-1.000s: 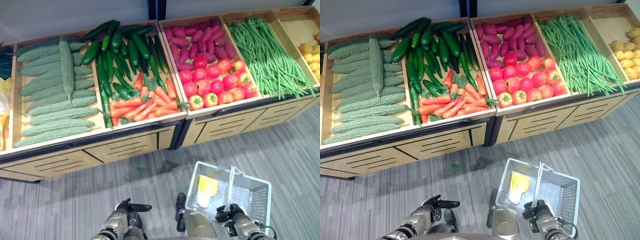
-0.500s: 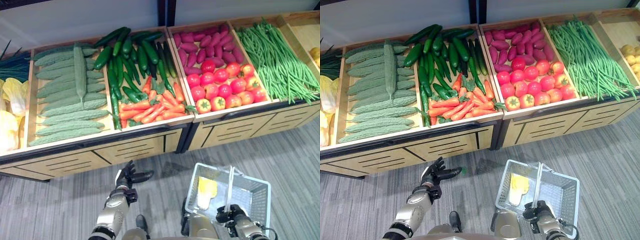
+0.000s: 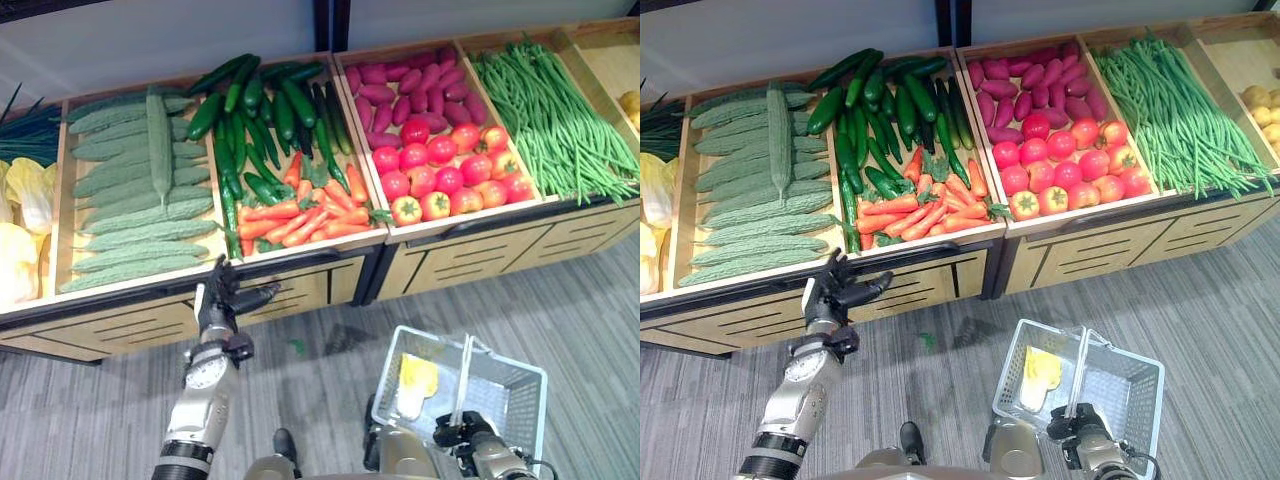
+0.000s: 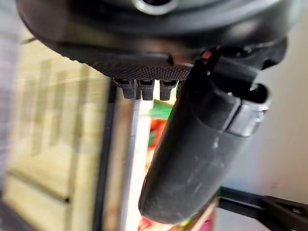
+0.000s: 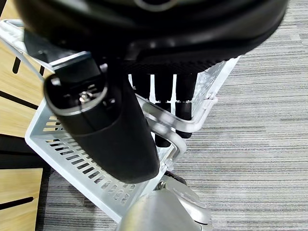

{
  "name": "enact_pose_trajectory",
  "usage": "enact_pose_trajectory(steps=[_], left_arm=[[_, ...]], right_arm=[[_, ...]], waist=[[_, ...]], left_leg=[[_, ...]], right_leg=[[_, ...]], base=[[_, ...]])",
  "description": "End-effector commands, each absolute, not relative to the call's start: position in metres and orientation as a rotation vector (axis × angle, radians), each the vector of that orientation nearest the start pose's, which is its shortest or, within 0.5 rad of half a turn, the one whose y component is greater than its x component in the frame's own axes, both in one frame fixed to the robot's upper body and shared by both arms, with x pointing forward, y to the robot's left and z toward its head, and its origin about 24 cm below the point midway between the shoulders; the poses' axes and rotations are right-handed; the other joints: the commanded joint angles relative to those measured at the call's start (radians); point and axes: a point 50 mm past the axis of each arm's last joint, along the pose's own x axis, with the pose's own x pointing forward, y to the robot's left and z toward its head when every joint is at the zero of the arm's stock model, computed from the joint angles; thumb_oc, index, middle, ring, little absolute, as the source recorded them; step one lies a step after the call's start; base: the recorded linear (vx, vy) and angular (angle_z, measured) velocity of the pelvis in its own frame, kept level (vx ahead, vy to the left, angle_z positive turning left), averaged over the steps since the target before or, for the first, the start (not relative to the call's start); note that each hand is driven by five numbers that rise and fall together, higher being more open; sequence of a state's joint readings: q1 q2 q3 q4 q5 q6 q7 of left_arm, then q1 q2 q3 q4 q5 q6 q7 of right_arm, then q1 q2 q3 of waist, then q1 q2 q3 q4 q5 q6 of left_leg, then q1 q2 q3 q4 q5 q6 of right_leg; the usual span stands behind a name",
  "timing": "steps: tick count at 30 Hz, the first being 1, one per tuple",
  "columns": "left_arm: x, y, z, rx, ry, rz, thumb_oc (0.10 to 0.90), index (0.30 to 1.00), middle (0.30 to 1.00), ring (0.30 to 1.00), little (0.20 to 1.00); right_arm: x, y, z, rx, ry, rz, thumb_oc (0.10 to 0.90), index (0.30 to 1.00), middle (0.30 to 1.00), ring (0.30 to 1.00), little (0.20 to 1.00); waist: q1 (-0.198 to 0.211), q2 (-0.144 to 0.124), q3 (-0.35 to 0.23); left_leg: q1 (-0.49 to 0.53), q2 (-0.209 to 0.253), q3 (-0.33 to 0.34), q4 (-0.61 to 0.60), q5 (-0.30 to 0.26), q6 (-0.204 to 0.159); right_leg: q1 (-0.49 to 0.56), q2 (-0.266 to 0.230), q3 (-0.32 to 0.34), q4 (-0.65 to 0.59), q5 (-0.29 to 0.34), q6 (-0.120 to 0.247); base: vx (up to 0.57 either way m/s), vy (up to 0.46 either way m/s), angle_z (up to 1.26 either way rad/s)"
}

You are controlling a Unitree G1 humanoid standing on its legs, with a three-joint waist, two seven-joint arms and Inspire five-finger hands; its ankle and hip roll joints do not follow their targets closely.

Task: Get the vegetables into the basket

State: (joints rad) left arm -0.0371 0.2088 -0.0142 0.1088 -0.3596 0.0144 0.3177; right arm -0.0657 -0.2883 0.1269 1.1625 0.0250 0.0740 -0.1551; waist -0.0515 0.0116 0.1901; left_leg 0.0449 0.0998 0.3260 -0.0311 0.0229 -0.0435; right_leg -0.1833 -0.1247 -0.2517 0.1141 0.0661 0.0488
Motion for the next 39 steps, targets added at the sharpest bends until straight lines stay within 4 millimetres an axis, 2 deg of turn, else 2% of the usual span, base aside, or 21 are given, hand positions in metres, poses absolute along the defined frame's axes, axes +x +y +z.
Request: enact_pose_trajectory(steps=[1, 3, 6, 12, 15, 16, 20, 23, 24, 31, 39], left_arm=[[0.267, 0.217, 0.098, -0.033, -0.262, 0.359, 0.9, 1.0, 1.0, 1.0, 1.0], [0.274, 0.227, 0.114, 0.086, -0.316, 0.402, 0.9, 1.0, 1.0, 1.0, 1.0], [0.277, 0.233, 0.123, 0.172, -0.342, 0.432, 0.9, 1.0, 1.0, 1.0, 1.0], [0.296, 0.257, 0.163, 0.719, -0.441, 0.527, 0.9, 1.0, 1.0, 1.0, 1.0], [0.3, 0.265, 0.175, 0.918, -0.458, 0.545, 0.9, 1.0, 1.0, 1.0, 1.0], [0.304, 0.268, 0.179, 1.008, -0.454, 0.545, 0.9, 1.0, 1.0, 1.0, 1.0], [0.312, 0.273, 0.18, 1.111, -0.42, 0.519, 0.9, 1.0, 1.0, 1.0, 1.0], [0.322, 0.274, 0.177, 1.153, -0.374, 0.477, 0.9, 1.0, 1.0, 1.0, 1.0], [0.325, 0.276, 0.17, 1.192, -0.321, 0.448, 0.9, 1.0, 1.0, 1.0, 1.0], [0.334, 0.274, 0.154, 1.28, -0.23, 0.388, 0.9, 1.0, 1.0, 1.0, 1.0], [0.341, 0.271, 0.145, 1.343, -0.178, 0.357, 0.9, 1.0, 1.0, 1.0, 1.0]], right_arm=[[0.108, -0.262, -0.149, -0.515, 1.2, -0.163, 0.4, 0.3, 0.3, 0.3, 0.3], [0.105, -0.267, -0.148, -0.536, 1.208, -0.168, 0.4, 0.3, 0.3, 0.3, 0.3], [0.104, -0.268, -0.148, -0.546, 1.208, -0.166, 0.4, 0.3, 0.3, 0.3, 0.3], [0.109, -0.277, -0.143, -0.593, 1.174, -0.17, 0.4, 0.3, 0.3, 0.3, 0.3], [0.108, -0.281, -0.141, -0.602, 1.166, -0.176, 0.4, 0.3, 0.3, 0.3, 0.3], [0.107, -0.284, -0.141, -0.608, 1.165, -0.181, 0.4, 0.3, 0.3, 0.3, 0.3], [0.107, -0.288, -0.139, -0.623, 1.165, -0.185, 0.4, 0.3, 0.3, 0.3, 0.3], [0.11, -0.292, -0.137, -0.631, 1.165, -0.2, 0.4, 0.3, 0.3, 0.3, 0.3], [0.11, -0.293, -0.137, -0.627, 1.17, -0.205, 0.4, 0.3, 0.3, 0.3, 0.3], [0.109, -0.294, -0.136, -0.616, 1.175, -0.225, 0.4, 0.3, 0.3, 0.3, 0.3], [0.107, -0.295, -0.136, -0.633, 1.184, -0.224, 0.4, 0.3, 0.3, 0.3, 0.3]], waist=[[-0.018, -0.068, -0.02], [-0.033, -0.06, -0.036], [-0.042, -0.055, -0.046], [-0.075, -0.033, -0.068], [-0.09, -0.019, -0.073], [-0.103, -0.007, -0.072], [-0.12, 0.011, -0.069], [-0.133, 0.039, -0.07], [-0.143, 0.052, -0.075], [-0.161, 0.064, -0.073], [-0.169, 0.059, -0.071]], left_leg=[[0.022, 0.004, -0.032, -0.056, 0.015, -0.046], [0.038, 0.008, -0.023, -0.056, 0.013, -0.05], [0.044, 0.01, -0.018, -0.056, 0.012, -0.053], [0.063, 0.019, 0.0, -0.056, 0.012, -0.066], [0.059, 0.019, 0.006, -0.056, 0.014, -0.069], [0.055, 0.018, 0.009, -0.056, 0.015, -0.071], [0.038, 0.012, 0.013, -0.056, 0.02, -0.073], [-0.008, 0.006, 0.022, -0.056, 0.032, -0.074], [-0.028, 0.007, 0.031, -0.056, 0.039, -0.077], [-0.045, 0.005, 0.039, -0.056, 0.043, -0.079], [-0.079, 0.008, 0.049, -0.056, 0.051, -0.082]], right_leg=[[0.11, -0.045, 0.051, -0.138, 0.037, 0.111], [0.125, -0.039, 0.052, -0.144, 0.032, 0.11], [0.132, -0.035, 0.055, -0.148, 0.03, 0.11], [0.151, -0.022, 0.066, -0.159, 0.026, 0.111], [0.147, -0.02, 0.075, -0.164, 0.029, 0.113], [0.144, -0.02, 0.08, -0.169, 0.033, 0.116], [0.126, -0.024, 0.088, -0.176, 0.044, 0.119], [0.076, -0.027, 0.101, -0.181, 0.061, 0.123], [0.057, -0.027, 0.107, -0.184, 0.066, 0.124], [0.038, -0.026, 0.116, -0.189, 0.07, 0.126], [-0.005, -0.021, 0.128, -0.19, 0.083, 0.128]], base=[[0.02, -0.006, -0.07], [0.03, -0.014, -0.04], [0.02, -0.008, -0.07], [0.04, -0.008, -0.09], [0.02, -0.003, -0.12], [0.03, 0.013, -0.05], [-0.01, 0.009, -0.03], [-0.02, 0.032, -0.21], [0.01, 0.016, -0.32], [0.02, 0.0, -0.08], [0.0, -0.006, -0.02]])
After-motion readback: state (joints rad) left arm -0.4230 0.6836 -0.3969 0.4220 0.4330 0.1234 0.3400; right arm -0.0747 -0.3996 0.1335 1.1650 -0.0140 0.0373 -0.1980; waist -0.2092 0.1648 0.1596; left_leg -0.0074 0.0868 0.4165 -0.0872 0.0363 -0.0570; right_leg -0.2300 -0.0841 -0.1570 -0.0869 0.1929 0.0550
